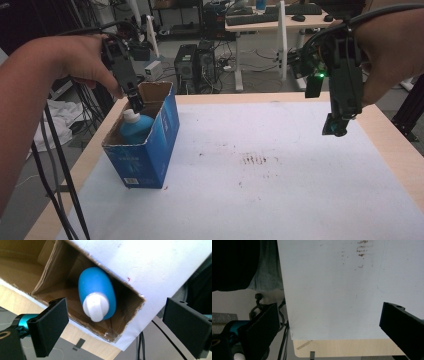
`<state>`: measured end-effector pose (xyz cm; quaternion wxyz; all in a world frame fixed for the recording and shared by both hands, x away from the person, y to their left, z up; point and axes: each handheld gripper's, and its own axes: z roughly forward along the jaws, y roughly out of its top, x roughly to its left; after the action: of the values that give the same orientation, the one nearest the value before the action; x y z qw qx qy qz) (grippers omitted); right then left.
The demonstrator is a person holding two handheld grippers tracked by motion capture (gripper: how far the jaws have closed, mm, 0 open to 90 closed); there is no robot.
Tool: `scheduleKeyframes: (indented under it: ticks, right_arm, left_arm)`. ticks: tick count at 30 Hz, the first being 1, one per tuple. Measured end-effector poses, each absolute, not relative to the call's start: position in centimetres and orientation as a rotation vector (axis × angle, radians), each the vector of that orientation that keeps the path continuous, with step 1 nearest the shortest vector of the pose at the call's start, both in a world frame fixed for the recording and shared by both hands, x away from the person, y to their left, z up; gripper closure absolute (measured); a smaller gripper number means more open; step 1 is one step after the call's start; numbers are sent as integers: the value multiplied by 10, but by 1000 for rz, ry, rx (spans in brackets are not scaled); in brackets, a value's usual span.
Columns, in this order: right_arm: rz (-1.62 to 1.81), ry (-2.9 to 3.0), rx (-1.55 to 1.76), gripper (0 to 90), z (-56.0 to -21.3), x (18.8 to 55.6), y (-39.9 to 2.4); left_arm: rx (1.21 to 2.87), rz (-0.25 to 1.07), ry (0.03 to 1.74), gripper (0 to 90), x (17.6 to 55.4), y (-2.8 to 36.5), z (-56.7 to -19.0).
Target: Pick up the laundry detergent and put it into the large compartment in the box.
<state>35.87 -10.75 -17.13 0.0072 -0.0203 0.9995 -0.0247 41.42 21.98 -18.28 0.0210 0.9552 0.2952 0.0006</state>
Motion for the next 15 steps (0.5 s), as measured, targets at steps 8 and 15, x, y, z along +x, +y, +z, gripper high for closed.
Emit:
scheduleKeyframes:
  ticks: [8, 15]
  right_arm:
    - [-61, 3130, -60, 22, -171, 361, -109]
    - [-53, 3131, -43, 22, -171, 365, -112]
  left_arm:
    - [3014, 18, 768, 26, 412, 196, -170]
    - [3045, 7, 631, 17, 410, 170, -166]
